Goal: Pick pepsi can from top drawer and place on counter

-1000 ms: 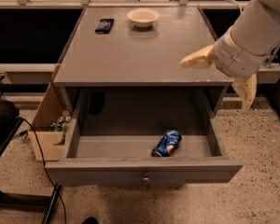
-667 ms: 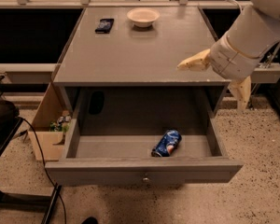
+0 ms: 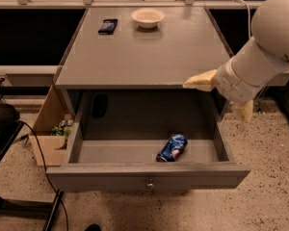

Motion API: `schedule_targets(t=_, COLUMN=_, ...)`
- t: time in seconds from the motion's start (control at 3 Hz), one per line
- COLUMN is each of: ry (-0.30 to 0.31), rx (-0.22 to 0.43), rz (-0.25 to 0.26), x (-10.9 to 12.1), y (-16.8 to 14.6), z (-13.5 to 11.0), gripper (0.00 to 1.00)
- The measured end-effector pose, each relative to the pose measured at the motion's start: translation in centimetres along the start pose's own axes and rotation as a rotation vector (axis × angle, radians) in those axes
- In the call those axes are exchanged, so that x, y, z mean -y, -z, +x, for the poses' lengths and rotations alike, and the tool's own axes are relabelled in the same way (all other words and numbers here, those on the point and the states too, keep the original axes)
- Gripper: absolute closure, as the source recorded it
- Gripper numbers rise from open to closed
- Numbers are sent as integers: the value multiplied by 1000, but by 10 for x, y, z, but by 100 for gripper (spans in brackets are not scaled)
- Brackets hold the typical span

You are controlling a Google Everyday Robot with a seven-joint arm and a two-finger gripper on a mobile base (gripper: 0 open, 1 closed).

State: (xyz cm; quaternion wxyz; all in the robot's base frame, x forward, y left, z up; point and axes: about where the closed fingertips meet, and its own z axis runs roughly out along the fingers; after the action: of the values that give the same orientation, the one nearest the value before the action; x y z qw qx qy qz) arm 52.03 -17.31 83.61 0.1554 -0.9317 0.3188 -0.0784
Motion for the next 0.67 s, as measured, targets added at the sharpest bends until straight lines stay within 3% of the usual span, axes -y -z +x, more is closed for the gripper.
schedule_targets(t=0.33, ry=-1, rx=-21, rz=29, x=6, y=-3, z=4, gripper=0)
schedule_targets(t=0.67, ry=6, rx=-9, rz=21, x=5, y=-8, z=1, gripper=0)
